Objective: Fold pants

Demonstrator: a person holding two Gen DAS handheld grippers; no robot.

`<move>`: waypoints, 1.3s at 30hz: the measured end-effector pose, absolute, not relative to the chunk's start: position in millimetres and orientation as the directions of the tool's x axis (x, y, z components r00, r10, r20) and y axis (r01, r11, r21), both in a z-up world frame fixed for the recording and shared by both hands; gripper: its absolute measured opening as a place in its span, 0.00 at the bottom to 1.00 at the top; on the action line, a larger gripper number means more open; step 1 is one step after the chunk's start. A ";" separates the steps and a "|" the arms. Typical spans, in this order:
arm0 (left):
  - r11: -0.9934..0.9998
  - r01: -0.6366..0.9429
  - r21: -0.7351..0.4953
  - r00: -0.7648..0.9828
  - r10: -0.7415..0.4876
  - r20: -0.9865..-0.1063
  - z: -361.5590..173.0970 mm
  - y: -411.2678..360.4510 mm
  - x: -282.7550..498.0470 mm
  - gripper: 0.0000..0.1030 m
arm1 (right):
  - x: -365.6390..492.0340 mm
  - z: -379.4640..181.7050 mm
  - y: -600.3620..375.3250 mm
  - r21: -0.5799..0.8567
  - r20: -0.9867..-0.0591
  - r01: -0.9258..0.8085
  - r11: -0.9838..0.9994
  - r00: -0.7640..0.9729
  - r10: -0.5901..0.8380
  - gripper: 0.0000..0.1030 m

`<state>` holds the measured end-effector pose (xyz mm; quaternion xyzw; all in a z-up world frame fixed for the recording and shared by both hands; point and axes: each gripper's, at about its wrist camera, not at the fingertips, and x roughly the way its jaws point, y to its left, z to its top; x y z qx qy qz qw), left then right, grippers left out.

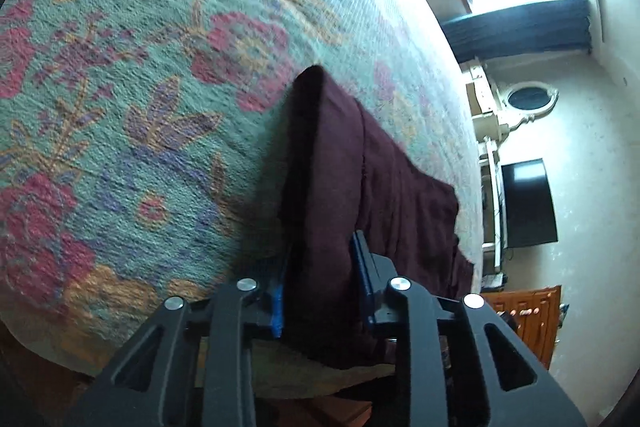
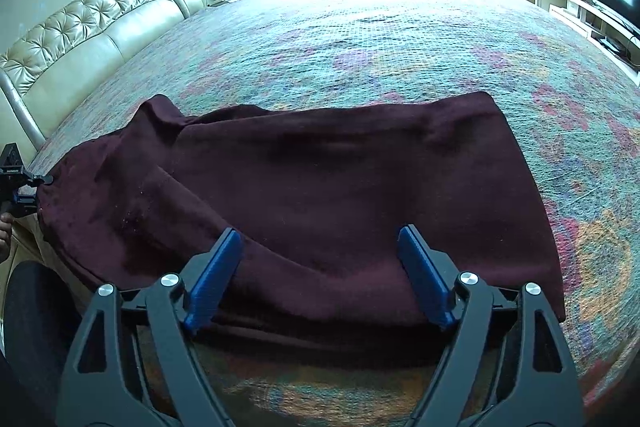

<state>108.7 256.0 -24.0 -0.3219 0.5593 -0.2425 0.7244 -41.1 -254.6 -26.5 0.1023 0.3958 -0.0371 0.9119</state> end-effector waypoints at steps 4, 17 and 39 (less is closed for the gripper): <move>0.667 0.072 -0.741 0.300 -0.723 -0.622 10.5 238.3 101.7 0.17 | -41.5 -26.3 -254.2 0.151 -0.730 0.149 0.977 0.684 0.009 0.79; 0.639 0.421 -0.644 0.180 -0.755 -0.631 74.9 65.0 78.5 0.14 | -42.5 -24.8 -257.6 0.179 -0.725 0.146 0.973 0.688 0.030 0.80; 0.633 0.614 -0.472 0.081 -0.646 -0.759 14.8 -86.1 32.1 0.06 | -44.4 -22.7 -260.3 0.243 -0.712 0.134 0.961 0.698 0.083 0.83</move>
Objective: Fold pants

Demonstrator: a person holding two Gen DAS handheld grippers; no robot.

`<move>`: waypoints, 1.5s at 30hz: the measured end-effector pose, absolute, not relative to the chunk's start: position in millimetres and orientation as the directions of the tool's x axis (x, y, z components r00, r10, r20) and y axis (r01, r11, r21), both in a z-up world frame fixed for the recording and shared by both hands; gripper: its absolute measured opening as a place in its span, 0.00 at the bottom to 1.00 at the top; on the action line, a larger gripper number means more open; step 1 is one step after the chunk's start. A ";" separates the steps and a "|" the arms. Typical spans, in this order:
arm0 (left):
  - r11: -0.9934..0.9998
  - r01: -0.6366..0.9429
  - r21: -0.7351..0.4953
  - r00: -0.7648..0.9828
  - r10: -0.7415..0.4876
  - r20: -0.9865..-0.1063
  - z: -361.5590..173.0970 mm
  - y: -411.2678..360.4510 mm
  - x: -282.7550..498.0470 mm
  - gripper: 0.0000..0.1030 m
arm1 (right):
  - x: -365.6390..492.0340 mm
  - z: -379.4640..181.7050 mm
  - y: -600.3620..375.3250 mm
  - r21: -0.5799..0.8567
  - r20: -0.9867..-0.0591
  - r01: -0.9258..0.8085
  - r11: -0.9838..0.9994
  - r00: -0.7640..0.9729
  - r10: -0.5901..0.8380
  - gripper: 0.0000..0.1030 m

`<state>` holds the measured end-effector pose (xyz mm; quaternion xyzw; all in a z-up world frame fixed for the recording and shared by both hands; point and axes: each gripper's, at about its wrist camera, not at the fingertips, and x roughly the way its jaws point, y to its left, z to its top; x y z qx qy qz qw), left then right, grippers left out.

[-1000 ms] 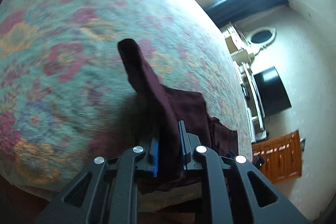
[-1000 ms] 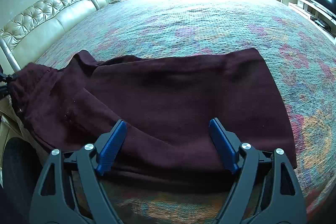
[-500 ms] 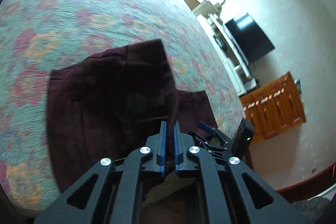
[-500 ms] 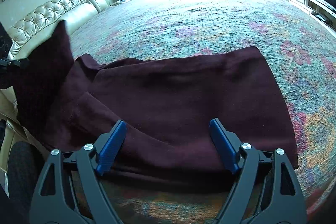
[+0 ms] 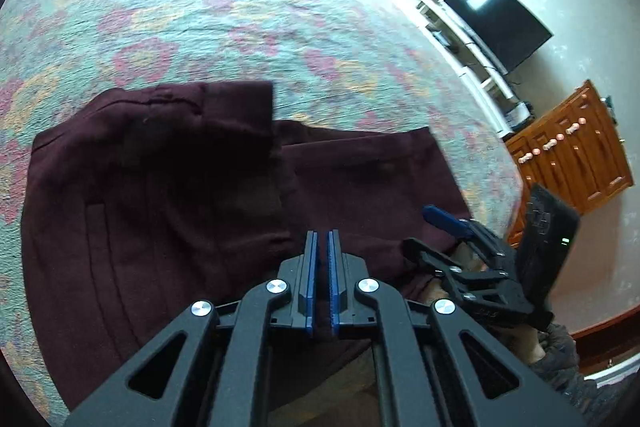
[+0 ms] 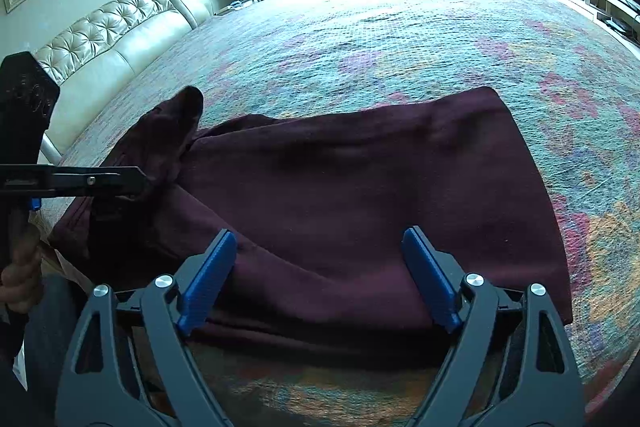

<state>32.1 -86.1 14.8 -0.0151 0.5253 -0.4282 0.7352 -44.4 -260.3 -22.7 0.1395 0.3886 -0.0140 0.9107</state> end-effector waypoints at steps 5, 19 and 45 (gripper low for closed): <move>0.635 0.643 -0.428 0.177 -0.667 -0.724 35.1 -77.6 10.4 0.56 | -47.6 -19.2 -265.4 0.295 -0.694 0.135 0.946 0.711 0.115 0.83; 0.762 0.460 -0.456 0.359 -0.629 -0.689 -2.3 66.0 55.7 0.84 | 10.7 -10.7 -242.1 0.704 -0.572 0.050 0.709 0.631 0.524 0.81; 0.653 0.413 -0.634 0.296 -0.755 -0.585 -25.8 80.3 70.8 0.84 | 40.2 64.0 -186.3 0.611 -0.626 -0.072 0.788 0.565 0.537 0.14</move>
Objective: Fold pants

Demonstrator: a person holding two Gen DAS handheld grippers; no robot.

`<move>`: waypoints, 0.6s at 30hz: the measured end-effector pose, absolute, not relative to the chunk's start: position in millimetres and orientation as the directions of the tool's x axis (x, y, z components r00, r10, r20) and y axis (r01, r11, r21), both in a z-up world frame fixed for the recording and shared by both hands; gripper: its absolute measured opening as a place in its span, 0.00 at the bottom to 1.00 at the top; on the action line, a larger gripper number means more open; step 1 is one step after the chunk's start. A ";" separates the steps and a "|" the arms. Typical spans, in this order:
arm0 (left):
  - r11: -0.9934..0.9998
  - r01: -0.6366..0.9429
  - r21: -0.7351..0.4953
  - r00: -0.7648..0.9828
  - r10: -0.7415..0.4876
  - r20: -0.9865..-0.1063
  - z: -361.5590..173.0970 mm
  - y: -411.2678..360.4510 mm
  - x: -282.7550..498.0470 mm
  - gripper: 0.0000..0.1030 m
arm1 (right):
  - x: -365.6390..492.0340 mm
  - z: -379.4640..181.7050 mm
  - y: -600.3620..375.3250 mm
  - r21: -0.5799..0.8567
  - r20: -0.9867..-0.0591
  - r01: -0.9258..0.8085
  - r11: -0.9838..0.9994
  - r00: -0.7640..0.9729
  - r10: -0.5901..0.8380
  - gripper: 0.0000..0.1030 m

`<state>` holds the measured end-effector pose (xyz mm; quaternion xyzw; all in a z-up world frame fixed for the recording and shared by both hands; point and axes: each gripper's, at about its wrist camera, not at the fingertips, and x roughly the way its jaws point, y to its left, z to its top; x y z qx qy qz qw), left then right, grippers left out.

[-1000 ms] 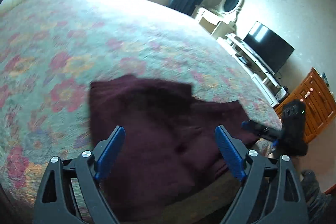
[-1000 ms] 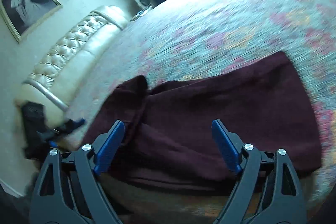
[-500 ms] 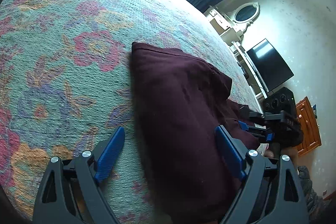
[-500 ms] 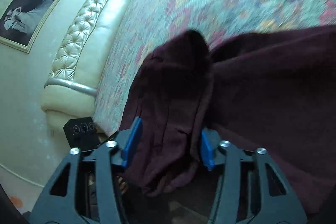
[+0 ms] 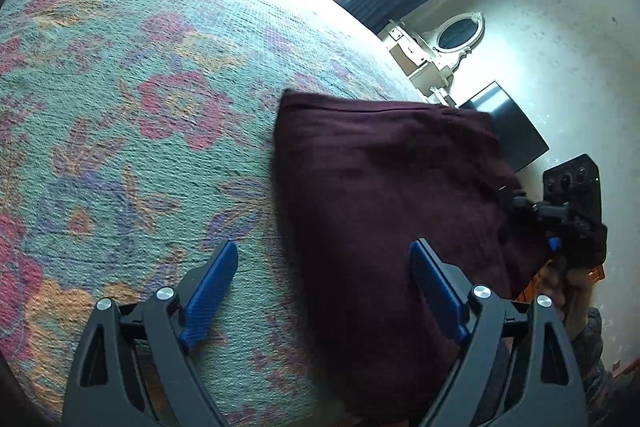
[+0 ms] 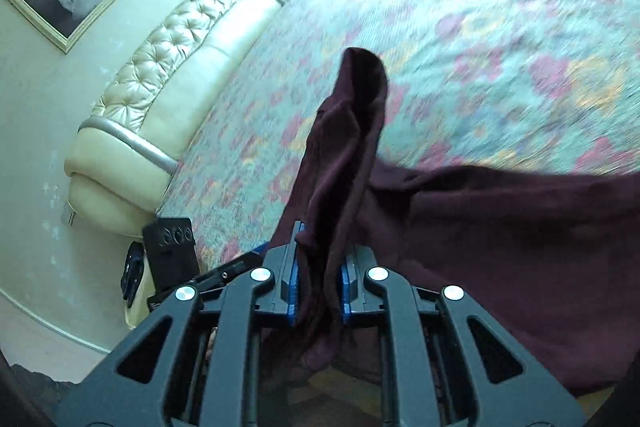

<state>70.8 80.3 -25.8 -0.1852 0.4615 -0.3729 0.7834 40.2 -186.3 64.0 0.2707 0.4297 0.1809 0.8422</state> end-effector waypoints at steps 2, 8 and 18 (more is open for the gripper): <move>0.649 0.420 -0.634 0.290 -0.758 -0.584 -23.5 79.3 71.1 0.84 | 31.5 75.1 -203.5 0.592 -0.629 -0.068 0.803 0.585 0.512 0.14; 0.644 0.431 -0.632 0.279 -0.761 -0.585 -24.8 73.2 69.3 0.84 | 7.2 88.6 -257.9 0.563 -0.641 0.005 0.826 0.634 0.433 0.14; 0.642 0.461 -0.613 0.235 -0.754 -0.613 -24.6 48.5 61.6 0.84 | -26.4 28.9 -362.9 0.603 -0.691 0.208 0.770 0.618 0.375 0.14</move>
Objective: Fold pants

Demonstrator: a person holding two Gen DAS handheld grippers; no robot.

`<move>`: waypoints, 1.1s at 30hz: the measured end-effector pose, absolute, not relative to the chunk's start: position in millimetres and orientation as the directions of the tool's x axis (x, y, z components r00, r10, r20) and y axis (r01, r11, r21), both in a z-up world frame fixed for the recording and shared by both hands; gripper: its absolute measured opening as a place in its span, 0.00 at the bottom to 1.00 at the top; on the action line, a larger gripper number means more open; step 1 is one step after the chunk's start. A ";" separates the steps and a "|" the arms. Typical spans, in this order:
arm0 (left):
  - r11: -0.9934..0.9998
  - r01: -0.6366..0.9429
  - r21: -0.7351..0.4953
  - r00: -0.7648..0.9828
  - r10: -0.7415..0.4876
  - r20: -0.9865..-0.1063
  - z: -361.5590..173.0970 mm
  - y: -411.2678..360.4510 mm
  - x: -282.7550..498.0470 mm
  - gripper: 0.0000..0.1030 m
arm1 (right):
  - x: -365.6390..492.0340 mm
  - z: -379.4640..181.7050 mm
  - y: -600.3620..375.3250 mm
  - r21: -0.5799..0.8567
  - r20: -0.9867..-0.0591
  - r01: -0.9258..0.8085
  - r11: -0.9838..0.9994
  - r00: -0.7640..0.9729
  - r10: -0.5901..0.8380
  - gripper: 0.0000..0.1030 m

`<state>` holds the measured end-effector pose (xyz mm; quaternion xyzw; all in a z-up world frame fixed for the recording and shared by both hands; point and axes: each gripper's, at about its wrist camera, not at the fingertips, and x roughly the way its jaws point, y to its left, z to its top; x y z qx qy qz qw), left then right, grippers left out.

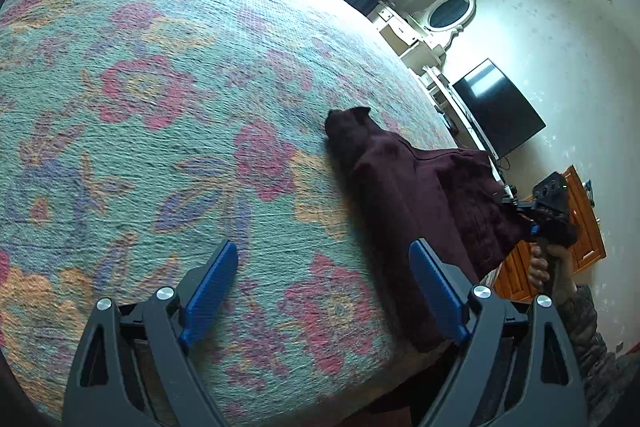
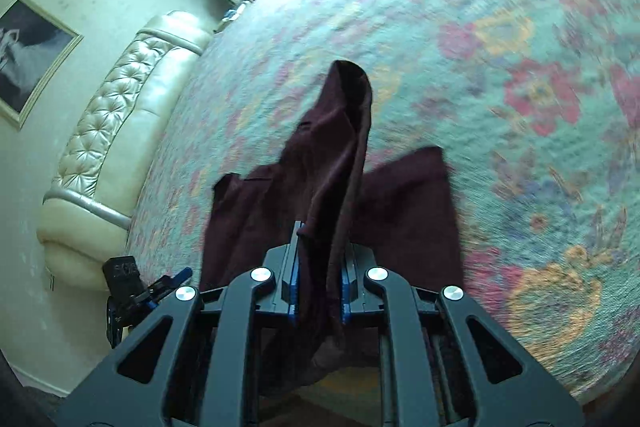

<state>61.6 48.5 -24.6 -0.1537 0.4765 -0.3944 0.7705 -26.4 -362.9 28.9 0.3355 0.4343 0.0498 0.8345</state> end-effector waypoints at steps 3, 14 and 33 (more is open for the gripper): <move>0.633 0.476 -0.610 0.212 -0.756 -0.619 -22.1 35.2 59.0 0.84 | -25.6 7.4 -373.6 0.636 -0.682 0.226 0.738 0.611 0.402 0.14; 0.596 0.497 -0.630 0.105 -0.762 -0.639 -24.2 -14.4 50.1 0.84 | -55.6 -21.7 -433.7 0.749 -0.597 0.304 0.588 0.696 0.399 0.26; 0.514 0.421 -0.747 -0.095 -0.794 -0.600 -35.2 -44.7 42.2 0.84 | -90.4 -37.4 -442.8 0.866 -0.478 0.250 0.433 0.668 0.570 0.66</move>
